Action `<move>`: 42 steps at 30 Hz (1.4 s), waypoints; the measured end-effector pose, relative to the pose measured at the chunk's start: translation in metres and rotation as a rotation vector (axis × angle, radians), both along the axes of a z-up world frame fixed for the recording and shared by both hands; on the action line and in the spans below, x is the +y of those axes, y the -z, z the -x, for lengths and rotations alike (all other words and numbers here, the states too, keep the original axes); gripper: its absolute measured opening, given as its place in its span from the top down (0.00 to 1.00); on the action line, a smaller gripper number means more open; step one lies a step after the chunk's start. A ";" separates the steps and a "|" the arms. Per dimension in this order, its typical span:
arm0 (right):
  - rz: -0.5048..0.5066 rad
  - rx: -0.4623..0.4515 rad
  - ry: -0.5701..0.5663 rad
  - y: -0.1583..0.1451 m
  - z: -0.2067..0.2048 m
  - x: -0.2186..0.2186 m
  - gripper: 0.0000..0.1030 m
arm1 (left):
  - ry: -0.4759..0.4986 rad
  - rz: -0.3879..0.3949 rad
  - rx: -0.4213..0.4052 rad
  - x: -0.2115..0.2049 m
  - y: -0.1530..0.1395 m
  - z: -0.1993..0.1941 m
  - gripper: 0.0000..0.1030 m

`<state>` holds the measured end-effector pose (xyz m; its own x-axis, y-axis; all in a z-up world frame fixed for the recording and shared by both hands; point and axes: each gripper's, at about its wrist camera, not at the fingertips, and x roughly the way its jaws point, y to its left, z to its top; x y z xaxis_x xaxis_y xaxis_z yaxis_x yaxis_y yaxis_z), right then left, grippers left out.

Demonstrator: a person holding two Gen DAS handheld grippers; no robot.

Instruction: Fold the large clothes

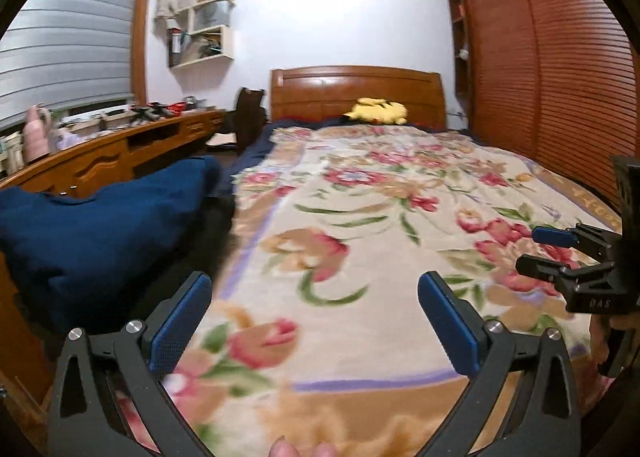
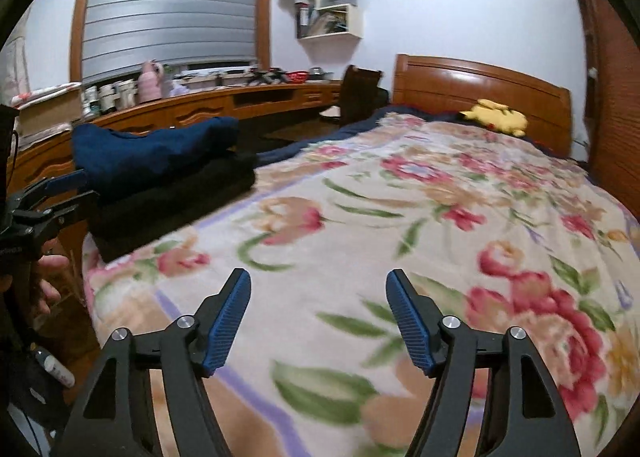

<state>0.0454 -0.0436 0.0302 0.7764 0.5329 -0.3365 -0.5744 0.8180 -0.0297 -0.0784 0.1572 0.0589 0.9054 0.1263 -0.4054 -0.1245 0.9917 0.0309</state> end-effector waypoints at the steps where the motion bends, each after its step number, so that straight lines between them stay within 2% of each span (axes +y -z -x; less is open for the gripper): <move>1: 0.002 0.001 0.017 0.001 0.003 -0.005 0.24 | 0.016 0.003 -0.004 -0.010 0.001 -0.005 0.00; 7: 0.010 0.018 0.135 0.004 0.019 -0.029 0.14 | 0.084 0.042 -0.010 -0.052 0.007 -0.021 0.00; 17: -0.049 -0.001 0.325 -0.007 0.055 -0.061 0.14 | 0.170 0.058 0.007 -0.119 0.009 -0.056 0.00; 23: -0.083 -0.036 0.376 -0.017 0.086 -0.073 0.14 | 0.213 0.064 -0.011 -0.150 0.003 -0.062 0.00; 31: -0.112 -0.087 0.415 -0.017 0.122 -0.076 0.14 | 0.212 0.065 -0.017 -0.157 0.012 -0.059 0.00; 38: -0.137 -0.118 0.407 0.005 0.114 -0.077 0.14 | 0.182 0.043 -0.005 -0.149 0.035 -0.056 0.00; 42: -0.126 -0.128 0.405 0.008 0.105 -0.075 0.14 | 0.169 0.027 0.000 -0.146 0.039 -0.056 0.00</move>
<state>-0.0595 -0.1183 0.0224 0.9622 0.2079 -0.1759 -0.2050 0.9782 0.0343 -0.0227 0.0108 0.0197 0.9129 -0.0389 -0.4063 0.0444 0.9990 0.0043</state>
